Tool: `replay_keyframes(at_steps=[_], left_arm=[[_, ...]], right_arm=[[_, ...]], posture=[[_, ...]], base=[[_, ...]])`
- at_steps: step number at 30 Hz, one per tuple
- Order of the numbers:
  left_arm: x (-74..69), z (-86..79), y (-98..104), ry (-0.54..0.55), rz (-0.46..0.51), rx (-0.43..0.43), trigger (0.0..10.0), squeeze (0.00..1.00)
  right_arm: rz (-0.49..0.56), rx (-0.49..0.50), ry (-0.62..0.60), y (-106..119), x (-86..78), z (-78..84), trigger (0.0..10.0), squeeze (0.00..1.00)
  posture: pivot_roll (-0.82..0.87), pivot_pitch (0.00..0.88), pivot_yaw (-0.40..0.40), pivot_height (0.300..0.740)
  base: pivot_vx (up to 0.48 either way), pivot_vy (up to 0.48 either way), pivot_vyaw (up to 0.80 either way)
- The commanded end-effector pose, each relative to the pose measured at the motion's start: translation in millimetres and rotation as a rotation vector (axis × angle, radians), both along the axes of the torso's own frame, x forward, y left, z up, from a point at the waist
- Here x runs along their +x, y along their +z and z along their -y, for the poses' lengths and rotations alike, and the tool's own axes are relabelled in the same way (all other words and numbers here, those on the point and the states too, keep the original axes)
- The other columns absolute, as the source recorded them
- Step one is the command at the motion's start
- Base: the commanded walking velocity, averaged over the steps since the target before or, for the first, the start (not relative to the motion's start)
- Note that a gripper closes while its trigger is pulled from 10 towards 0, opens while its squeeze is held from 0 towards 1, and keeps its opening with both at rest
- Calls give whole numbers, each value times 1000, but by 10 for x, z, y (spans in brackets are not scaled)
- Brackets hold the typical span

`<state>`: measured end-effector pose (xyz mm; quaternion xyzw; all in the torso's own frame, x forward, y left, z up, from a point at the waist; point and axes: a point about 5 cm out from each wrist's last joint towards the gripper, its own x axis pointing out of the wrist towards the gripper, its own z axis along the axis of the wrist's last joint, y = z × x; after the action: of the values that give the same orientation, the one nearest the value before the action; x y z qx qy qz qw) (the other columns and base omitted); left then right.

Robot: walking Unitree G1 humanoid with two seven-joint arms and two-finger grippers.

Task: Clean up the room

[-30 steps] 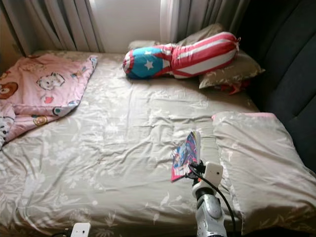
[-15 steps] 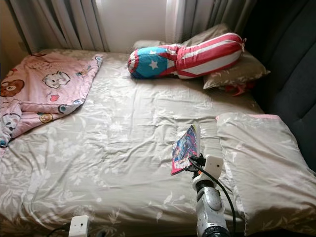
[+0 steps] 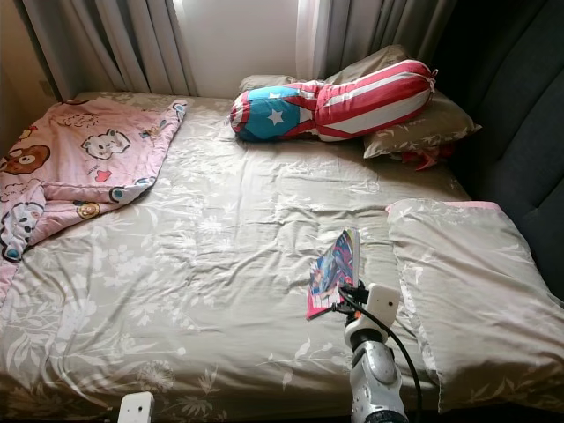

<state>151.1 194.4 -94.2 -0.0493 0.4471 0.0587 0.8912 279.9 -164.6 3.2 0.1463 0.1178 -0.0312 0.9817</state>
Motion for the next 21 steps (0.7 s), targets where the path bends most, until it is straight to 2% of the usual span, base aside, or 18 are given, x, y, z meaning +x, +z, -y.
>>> replay_keyframes(at_steps=[1, 6, 14, 21], left_arm=[[-72, 19, -35, -18, -36, -2, 10000, 0], [-82, 21, -37, -32, -35, 1, 10000, 0], [-84, 18, -38, -31, -37, 2, 10000, 0], [-73, 22, -33, -40, -32, -3, 10000, 0]], right_arm=[[68, -18, -12, 120, 76, 61, 10000, 0], [66, -30, -21, 106, 50, 100, 10000, 0], [55, -25, -4, 61, 4, 38, 10000, 0], [61, -25, 5, 88, 40, 8, 10000, 0]], posture=[[-66, 0, -6, 740], [-60, 0, -9, 740], [-57, 0, -15, 740], [-57, 0, -13, 740]], base=[[0, 0, 0], [271, 0, 0], [302, 0, 0], [307, 0, 0]])
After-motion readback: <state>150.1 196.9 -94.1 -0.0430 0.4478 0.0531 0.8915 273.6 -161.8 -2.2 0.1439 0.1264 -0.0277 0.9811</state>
